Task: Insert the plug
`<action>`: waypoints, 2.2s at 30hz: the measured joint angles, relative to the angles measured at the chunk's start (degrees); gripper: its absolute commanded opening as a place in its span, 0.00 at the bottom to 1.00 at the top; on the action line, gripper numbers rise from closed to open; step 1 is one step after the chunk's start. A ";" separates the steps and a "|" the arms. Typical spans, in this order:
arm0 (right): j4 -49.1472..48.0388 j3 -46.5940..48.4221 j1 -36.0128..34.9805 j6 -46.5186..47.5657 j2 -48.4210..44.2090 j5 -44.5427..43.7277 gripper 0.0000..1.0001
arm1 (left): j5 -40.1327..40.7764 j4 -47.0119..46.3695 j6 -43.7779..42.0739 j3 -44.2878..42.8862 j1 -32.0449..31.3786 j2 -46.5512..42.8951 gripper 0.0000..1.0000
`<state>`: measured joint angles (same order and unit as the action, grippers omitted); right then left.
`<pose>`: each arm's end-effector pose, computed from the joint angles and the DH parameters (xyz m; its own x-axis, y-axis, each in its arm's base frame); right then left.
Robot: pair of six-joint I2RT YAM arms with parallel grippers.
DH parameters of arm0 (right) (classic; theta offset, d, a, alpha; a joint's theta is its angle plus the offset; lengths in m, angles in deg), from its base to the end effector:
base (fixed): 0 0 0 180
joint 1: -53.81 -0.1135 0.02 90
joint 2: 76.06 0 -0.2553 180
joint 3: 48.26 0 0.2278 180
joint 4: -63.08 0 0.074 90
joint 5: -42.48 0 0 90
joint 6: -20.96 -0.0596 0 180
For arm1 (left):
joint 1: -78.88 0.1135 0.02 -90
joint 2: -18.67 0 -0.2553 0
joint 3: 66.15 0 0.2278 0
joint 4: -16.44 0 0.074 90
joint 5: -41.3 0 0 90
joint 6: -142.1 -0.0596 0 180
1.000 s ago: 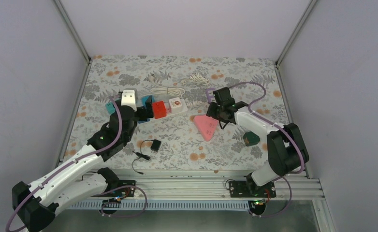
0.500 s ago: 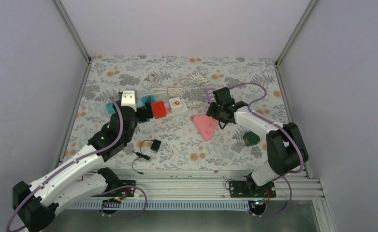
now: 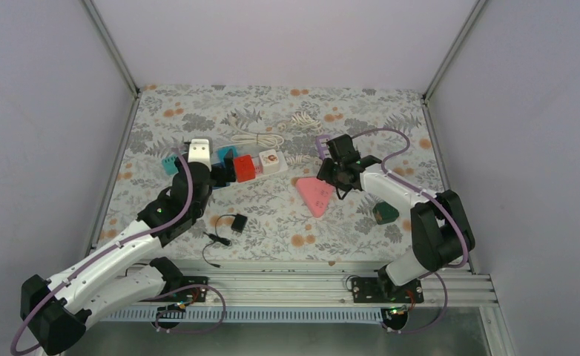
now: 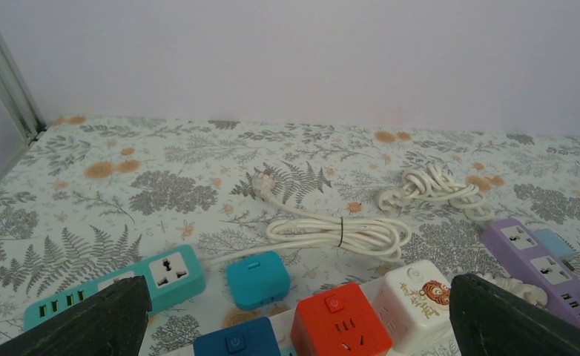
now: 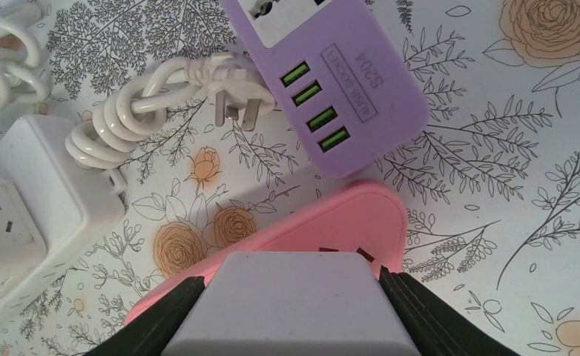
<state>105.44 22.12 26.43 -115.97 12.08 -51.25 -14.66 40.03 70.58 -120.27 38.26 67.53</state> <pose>0.2639 0.1323 0.1834 -0.8400 0.3859 -0.3814 0.2687 0.9066 0.3254 0.1705 -0.1023 0.2878 -0.2696 -0.1148 -0.9561 0.0535 0.9895 -0.1339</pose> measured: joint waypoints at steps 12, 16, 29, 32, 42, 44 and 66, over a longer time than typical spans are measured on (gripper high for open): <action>-0.76 0.00 0.00 -0.22 0.46 0.26 0.38 | 0.00 0.02 -0.02 0.00 0.00 0.46 1.00; -0.79 0.00 0.00 -0.63 0.55 0.24 0.38 | -0.02 0.04 0.00 0.00 0.00 0.72 1.00; -1.01 1.70 -2.27 -1.88 3.30 -2.14 0.39 | 0.02 0.09 -0.02 0.00 0.00 1.84 1.00; -0.68 2.16 -3.19 -2.47 3.80 -3.52 0.39 | 0.04 0.07 -0.04 0.00 0.00 1.90 1.00; -0.48 3.26 -5.27 -4.39 6.08 -7.19 0.37 | 0.48 0.11 -0.04 0.00 0.00 2.27 1.00; -1.01 2.97 -5.60 -4.96 6.23 -7.78 0.37 | 0.50 0.11 -0.04 0.00 0.00 2.27 1.00; -2.99 3.06 -6.36 -8.46 7.74 -9.70 0.58 | 1.29 0.39 -0.04 0.00 0.00 2.29 1.00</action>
<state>102.44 25.18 20.07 -124.43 19.82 -60.96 -13.37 40.42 70.54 -120.27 38.26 69.82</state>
